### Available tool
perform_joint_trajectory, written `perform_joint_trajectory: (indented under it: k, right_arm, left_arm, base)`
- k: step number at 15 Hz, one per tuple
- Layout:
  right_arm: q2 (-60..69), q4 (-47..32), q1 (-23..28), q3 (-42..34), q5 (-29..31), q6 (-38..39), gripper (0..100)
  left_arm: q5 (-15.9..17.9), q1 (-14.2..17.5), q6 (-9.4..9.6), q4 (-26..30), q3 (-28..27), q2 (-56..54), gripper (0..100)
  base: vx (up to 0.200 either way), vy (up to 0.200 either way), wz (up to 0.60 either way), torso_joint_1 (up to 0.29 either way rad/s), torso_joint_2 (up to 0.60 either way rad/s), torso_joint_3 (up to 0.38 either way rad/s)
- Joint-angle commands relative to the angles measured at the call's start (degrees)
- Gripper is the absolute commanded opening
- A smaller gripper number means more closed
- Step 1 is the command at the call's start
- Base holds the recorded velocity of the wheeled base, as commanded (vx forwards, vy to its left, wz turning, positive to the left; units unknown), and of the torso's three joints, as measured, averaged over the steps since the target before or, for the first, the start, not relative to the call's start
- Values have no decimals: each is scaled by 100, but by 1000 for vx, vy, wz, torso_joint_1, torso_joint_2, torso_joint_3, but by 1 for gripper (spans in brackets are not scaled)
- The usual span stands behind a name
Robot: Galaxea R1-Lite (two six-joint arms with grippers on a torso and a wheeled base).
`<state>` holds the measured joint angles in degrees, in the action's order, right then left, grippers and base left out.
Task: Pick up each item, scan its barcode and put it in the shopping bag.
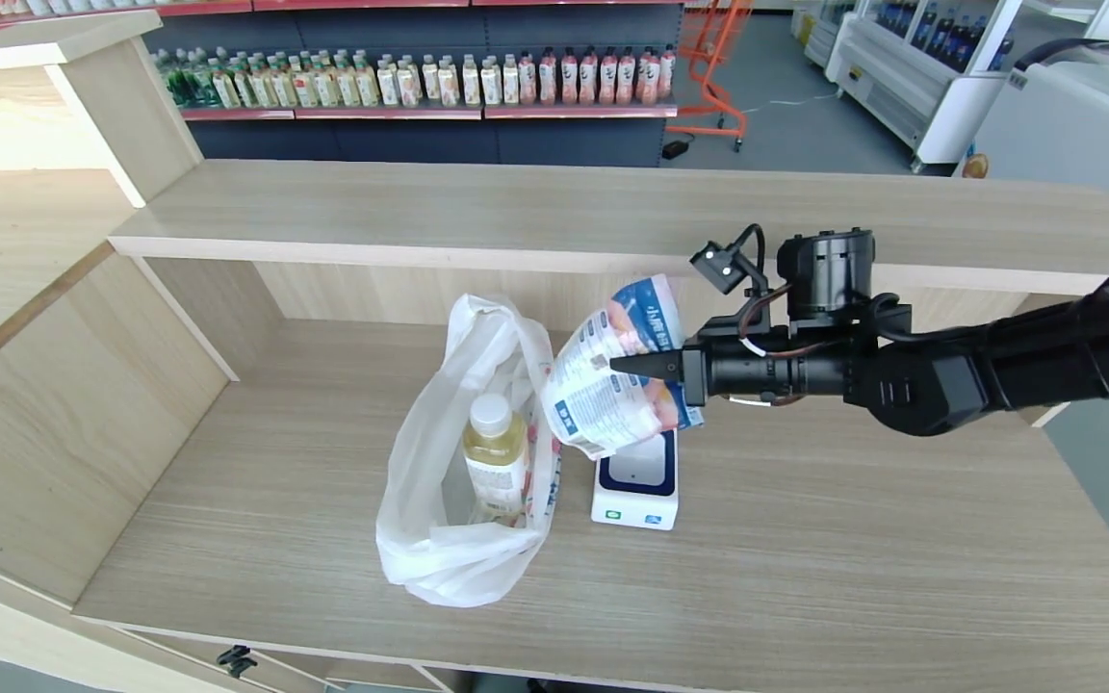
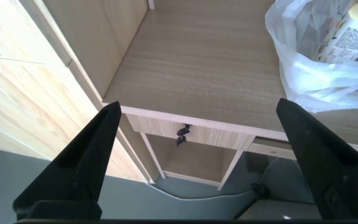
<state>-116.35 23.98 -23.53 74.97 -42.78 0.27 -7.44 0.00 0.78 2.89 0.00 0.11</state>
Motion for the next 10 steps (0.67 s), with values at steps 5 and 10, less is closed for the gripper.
perform_joint_trajectory:
  k: [5,10]
  right_arm:
    - [-714,775,-310,334,287,-36,0]
    - [-1092,933,-433,773,410,-36,0]
  left_arm:
    - [-3,0,1,1,0,-2,100]
    - [-3,0,1,1,0,-2,100]
  base:
    - [0,0,0,0,0,0]
    - [0,0,0,0,0,0]
